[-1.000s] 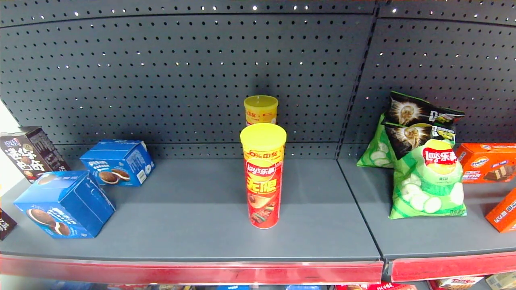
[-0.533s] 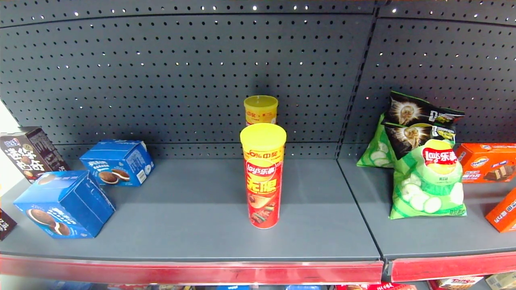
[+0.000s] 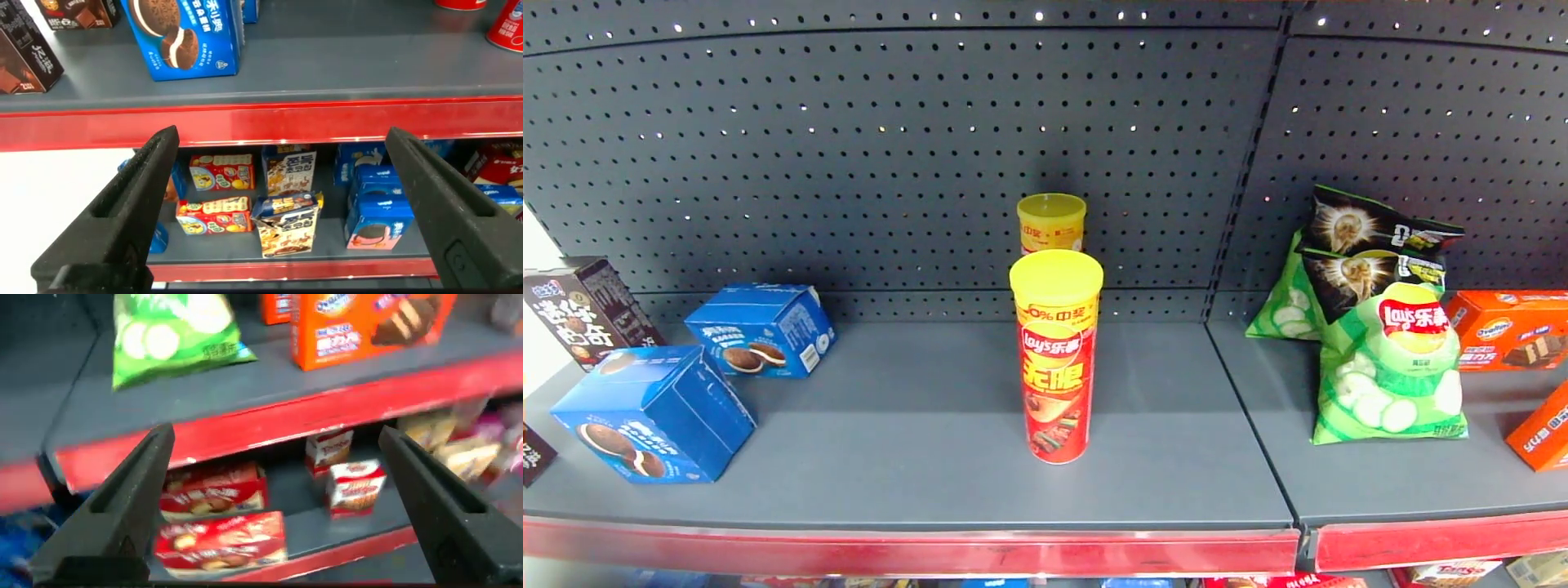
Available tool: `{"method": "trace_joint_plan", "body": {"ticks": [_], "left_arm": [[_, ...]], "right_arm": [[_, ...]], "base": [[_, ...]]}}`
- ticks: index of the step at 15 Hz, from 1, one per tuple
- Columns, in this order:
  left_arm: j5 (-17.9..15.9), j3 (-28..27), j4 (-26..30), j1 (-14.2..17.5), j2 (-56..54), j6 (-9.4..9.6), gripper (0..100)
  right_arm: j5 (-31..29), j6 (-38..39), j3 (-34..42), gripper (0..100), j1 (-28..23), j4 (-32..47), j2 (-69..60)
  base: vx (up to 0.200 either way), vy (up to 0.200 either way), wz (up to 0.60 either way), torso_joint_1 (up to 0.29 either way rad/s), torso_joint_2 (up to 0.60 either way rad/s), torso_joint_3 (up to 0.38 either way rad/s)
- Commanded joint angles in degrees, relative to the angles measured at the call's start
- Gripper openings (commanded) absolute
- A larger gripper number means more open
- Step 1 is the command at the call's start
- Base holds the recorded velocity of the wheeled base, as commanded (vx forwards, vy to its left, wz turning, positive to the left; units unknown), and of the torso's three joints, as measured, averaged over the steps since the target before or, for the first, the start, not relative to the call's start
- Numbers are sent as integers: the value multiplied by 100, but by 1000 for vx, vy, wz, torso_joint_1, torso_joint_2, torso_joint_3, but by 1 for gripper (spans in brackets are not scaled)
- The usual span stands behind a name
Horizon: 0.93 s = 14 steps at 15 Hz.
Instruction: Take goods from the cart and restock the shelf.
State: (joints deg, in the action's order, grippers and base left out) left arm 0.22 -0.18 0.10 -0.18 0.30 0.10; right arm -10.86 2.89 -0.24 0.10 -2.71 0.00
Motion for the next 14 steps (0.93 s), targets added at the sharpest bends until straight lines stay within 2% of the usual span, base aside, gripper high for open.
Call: {"method": "trace_joint_plan", "body": {"ticks": [1,3,4,5,6,14], "left_arm": [[4,1,-1,1,-4,-1,100],[4,1,-1,1,-4,-1,100],[4,1,-1,1,-4,-1,100],[4,1,-1,1,-4,-1,100],[13,1,-1,1,-4,-10,100],[13,1,-1,1,-4,-10,100]], "right_arm": [[-21,63,16,100,-1,-11,0],[-206,133,24,100,-1,-46,0],[23,19,7,100,8,7,0],[981,-227,16,100,8,271,0],[1209,-447,-20,100,17,420,9],[1148,-333,16,100,-1,332,0]], "base": [[0,0,0,0,0,0],[0,0,0,0,0,0],[0,0,0,0,0,0],[0,0,0,0,0,0],[0,0,0,0,0,0],[0,0,0,0,0,0]]}}
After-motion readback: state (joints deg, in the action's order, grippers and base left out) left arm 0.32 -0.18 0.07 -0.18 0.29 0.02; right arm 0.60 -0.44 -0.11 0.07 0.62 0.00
